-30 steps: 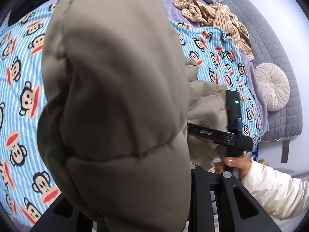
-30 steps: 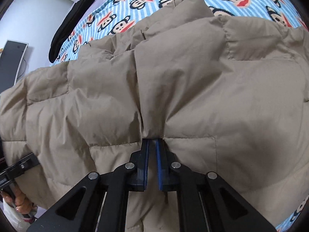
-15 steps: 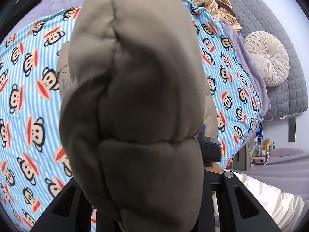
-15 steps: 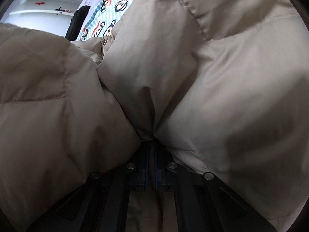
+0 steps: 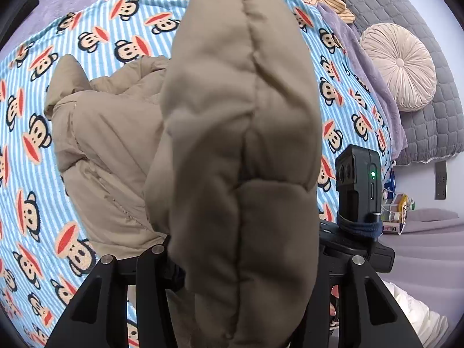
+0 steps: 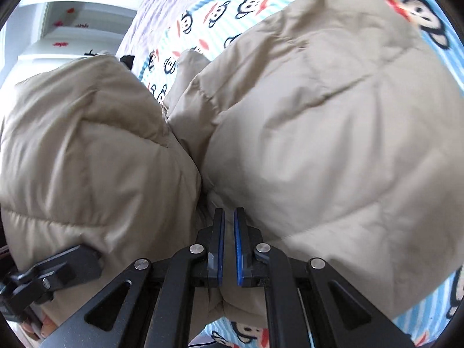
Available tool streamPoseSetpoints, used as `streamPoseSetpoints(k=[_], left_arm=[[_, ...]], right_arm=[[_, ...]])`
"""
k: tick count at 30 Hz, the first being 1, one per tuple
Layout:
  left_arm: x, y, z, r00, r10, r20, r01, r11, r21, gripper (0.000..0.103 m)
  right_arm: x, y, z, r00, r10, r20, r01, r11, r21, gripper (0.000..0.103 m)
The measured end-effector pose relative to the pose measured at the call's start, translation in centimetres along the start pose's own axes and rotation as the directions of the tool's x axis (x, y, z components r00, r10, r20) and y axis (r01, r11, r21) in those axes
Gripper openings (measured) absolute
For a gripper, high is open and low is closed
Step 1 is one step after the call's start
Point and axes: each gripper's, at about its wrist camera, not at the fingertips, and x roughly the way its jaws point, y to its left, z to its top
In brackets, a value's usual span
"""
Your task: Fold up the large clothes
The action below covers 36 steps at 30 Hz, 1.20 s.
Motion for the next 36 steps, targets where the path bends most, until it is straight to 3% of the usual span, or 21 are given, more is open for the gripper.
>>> streamPoseSetpoints(k=[1,3,4,10,14,16,18,19,20,24,27,29,31,33,34,35,36], left_arm=[[1.0,-1.1,1.2,1.000,-0.006,-0.008,0.006,1.000,0.004,0.048],[1.7,-1.0,1.9,0.997,-0.061,-0.036,0.061,0.998,0.022,0.069],[2.3,-0.8,2.5,0.995,-0.089,-0.054,0.091,0.995,0.036,0.071],[4.5,-1.6,5.0,0.975,-0.207,-0.077,0.214,0.972,0.097,0.071],[7.4,-0.8,6.8,0.971,-0.224,-0.079,0.229,0.972,0.059,0.072],[8.8,0.0,6.0,0.973,-0.218,-0.074,0.222,0.974,0.047,0.072],[9.9,-0.4,6.6,0.978,-0.200,-0.063,0.204,0.978,0.053,0.076],[10.1,-0.8,6.8,0.979,-0.193,-0.057,0.197,0.978,0.065,0.078],[10.4,-1.2,7.1,0.982,-0.181,-0.047,0.184,0.980,0.076,0.078],[10.7,-2.1,7.4,0.991,-0.134,-0.024,0.136,0.985,0.107,0.078],[9.0,-2.5,7.3,0.994,-0.102,0.034,0.096,0.986,0.134,0.078],[6.7,-2.6,6.9,0.990,-0.065,0.121,0.046,0.987,0.157,0.078],[3.8,-1.8,6.3,0.969,-0.008,0.248,-0.034,0.986,0.165,0.078],[1.1,-0.2,5.5,0.928,0.077,0.364,-0.133,0.983,0.130,0.078],[0.1,1.1,5.3,0.907,0.120,0.404,-0.173,0.980,0.097,0.078],[-0.6,2.6,5.0,0.891,0.160,0.426,-0.202,0.978,0.056,0.078],[-0.9,4.2,4.8,0.878,0.199,0.436,-0.227,0.974,0.013,0.078]], right_arm=[[-0.2,-0.3,-0.1,1.000,0.001,0.003,-0.001,1.000,0.007,0.007],[-0.1,-0.3,-0.1,1.000,0.005,0.012,-0.006,1.000,0.021,0.007],[-0.3,-0.5,-0.2,1.000,0.008,0.017,-0.008,1.000,0.028,0.007],[-2.8,-2.6,-1.7,0.999,0.006,0.050,-0.009,0.998,0.055,0.008],[-4.4,-2.8,-2.6,0.997,-0.018,0.073,0.014,0.998,0.056,0.008],[-6.0,-2.8,-3.4,0.995,-0.036,0.094,0.032,0.999,0.044,0.009],[-6.9,-1.9,-3.7,0.991,-0.048,0.123,0.044,0.998,0.033,0.040],[-7.9,-1.7,-4.3,0.988,-0.054,0.146,0.051,0.998,0.028,0.074],[-8.8,-1.4,-4.8,0.984,-0.051,0.173,0.048,0.999,0.021,0.092],[-12.1,0.1,-6.8,0.978,0.040,0.205,-0.030,0.998,-0.054,0.092],[-12.3,1.3,-7.7,0.983,0.078,0.168,-0.056,0.990,-0.129,0.092],[-11.4,2.3,-7.2,0.986,0.055,0.155,-0.030,0.987,-0.160,0.092],[-9.9,3.2,-6.3,0.986,-0.040,0.164,0.068,0.984,-0.165,0.092],[-9.9,3.3,-6.7,0.975,-0.105,0.195,0.137,0.978,-0.156,0.075],[-9.8,3.1,-6.7,0.970,-0.127,0.207,0.160,0.975,-0.154,0.035],[-9.8,3.0,-6.7,0.961,-0.172,0.217,0.206,0.967,-0.148,0.023],[-10.0,2.8,-6.7,0.951,-0.200,0.236,0.238,0.960,-0.144,0.022]])
